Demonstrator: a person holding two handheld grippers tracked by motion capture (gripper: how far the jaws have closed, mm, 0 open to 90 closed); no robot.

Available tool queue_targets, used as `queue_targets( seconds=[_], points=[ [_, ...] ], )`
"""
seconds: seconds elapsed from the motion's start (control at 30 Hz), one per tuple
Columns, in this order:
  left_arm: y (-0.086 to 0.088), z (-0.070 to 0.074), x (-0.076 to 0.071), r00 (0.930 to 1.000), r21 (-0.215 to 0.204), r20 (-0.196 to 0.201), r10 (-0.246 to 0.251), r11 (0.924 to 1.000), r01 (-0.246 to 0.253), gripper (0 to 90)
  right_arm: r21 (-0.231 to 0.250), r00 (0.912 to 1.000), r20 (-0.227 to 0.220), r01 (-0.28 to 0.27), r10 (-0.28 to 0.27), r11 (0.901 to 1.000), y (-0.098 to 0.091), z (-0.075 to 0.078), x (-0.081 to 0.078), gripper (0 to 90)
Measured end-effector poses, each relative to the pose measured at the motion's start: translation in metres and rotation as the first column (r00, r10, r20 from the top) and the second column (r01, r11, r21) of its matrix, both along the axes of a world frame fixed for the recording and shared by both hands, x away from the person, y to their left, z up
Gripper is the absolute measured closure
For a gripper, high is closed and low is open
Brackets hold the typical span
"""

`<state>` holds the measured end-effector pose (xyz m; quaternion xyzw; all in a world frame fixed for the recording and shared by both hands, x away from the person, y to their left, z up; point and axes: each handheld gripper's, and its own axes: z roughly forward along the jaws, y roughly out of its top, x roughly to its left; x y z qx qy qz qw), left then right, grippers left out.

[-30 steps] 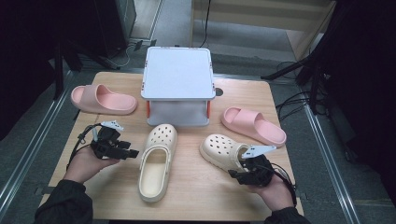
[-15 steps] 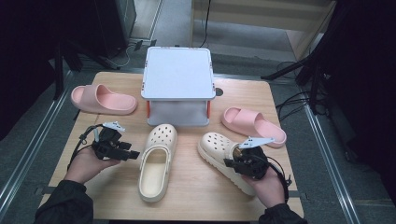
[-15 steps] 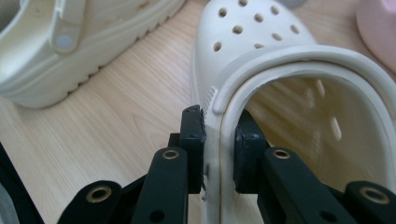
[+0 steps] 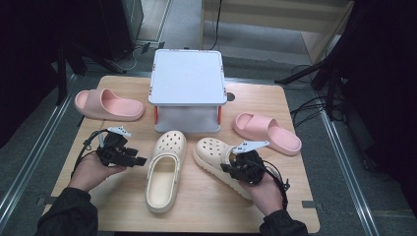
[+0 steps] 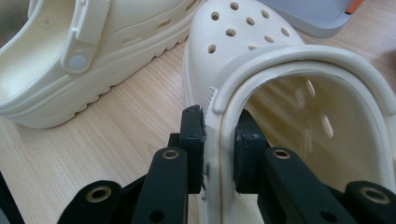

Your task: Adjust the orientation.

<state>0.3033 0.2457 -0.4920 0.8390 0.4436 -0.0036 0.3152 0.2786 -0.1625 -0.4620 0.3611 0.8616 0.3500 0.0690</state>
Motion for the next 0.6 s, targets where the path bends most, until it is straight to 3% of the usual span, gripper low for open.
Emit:
queue_targets(
  seconds=[0.2, 0.37, 0.6],
  points=[
    [0.004, 0.004, -0.004, 0.9998, -0.01, 0.011, 0.017, 0.9998, -0.017, 40.5, 0.001, 1.0, 0.004, 0.006, -0.006, 1.0, 0.001, -0.002, 0.001, 78.0],
    [0.004, 0.004, -0.004, 0.9997, -0.013, 0.022, 0.011, 0.9999, -0.011, 40.6, 0.043, 0.9996, 0.01, 0.025, -0.025, 0.9988, -0.004, 0.007, -0.006, 78.0],
    [0.01, 0.005, -0.008, 0.9993, -0.023, 0.036, 0.01, 0.9997, -0.009, 40.6, 0.018, 0.9976, 0.026, 0.063, -0.064, 0.9978, -0.003, 0.011, -0.021, 77.9]
  ],
)
